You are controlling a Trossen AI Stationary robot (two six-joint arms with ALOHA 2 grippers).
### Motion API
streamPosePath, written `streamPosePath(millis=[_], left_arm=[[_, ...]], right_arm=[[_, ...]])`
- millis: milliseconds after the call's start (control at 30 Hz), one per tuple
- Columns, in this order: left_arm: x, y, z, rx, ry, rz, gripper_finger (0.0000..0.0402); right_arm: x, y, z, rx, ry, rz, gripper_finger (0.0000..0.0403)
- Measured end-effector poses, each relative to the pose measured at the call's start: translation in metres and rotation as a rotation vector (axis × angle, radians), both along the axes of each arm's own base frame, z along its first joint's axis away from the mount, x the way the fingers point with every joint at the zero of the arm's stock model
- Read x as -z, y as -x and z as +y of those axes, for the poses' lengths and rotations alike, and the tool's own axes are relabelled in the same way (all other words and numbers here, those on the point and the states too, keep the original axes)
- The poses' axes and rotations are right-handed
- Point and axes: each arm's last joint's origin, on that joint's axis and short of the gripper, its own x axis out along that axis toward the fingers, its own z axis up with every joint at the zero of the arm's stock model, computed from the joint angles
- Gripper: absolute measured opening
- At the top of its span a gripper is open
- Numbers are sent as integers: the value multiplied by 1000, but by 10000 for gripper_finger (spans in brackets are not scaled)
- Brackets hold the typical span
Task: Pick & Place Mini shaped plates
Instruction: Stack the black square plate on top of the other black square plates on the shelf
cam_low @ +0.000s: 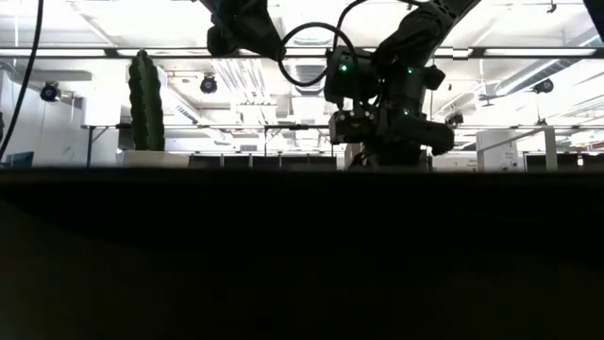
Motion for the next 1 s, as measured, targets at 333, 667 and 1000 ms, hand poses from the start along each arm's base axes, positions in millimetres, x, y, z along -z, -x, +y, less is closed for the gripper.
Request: streamPosePath(millis=[333, 667, 1000], left_arm=[[0, 0, 0, 0, 0, 2, 55], [0, 0, 0, 0, 0, 1, 55], [0, 0, 0, 0, 0, -3, 55]], right_arm=[[2, -1, 0, 0, -6, -7, 81], [7, 3, 1, 2, -10, 10, 40], [-5, 7, 3, 28, -96, 28, 8]])
